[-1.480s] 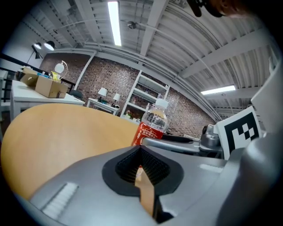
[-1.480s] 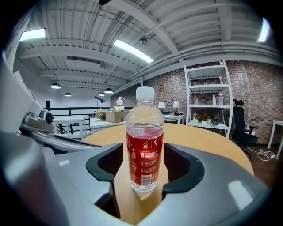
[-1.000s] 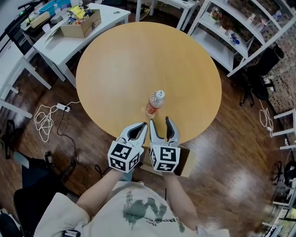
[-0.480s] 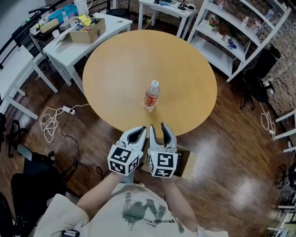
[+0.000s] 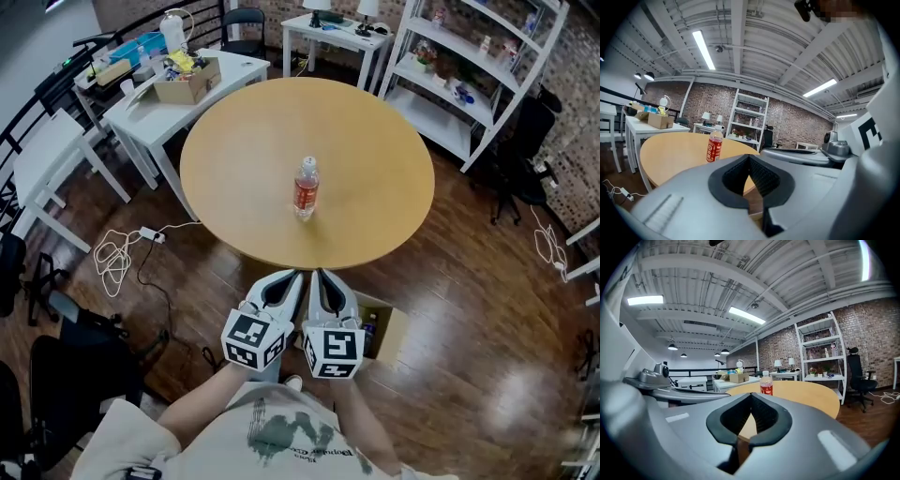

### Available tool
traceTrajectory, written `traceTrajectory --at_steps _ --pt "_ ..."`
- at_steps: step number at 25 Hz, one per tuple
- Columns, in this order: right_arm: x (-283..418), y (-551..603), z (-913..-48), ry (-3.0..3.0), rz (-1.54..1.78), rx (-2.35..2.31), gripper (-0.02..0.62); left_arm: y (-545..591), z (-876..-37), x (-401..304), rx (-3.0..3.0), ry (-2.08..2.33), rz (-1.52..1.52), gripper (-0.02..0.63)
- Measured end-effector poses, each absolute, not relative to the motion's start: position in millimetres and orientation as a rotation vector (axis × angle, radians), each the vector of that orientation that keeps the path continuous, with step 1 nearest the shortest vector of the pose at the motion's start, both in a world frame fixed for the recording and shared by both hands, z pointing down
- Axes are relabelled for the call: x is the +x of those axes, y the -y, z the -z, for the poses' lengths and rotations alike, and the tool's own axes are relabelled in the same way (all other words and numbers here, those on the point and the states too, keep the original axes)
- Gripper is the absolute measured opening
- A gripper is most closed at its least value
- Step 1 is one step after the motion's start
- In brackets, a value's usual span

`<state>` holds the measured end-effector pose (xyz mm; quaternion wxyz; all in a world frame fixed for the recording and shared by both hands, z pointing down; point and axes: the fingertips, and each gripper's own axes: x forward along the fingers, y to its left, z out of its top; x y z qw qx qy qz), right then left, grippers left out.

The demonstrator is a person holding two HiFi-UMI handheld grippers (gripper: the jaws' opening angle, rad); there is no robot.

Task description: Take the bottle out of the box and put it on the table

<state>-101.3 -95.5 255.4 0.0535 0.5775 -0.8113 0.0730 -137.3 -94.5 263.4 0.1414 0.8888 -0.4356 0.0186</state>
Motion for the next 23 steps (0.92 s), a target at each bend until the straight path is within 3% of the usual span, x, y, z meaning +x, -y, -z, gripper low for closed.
traceTrajectory --at_steps 23 --pt "-97.8 35.7 -246.1 2.499 -0.183 1.749 0.000 36.3 -252.2 -133.0 2.609 1.286 0.000 -0.026"
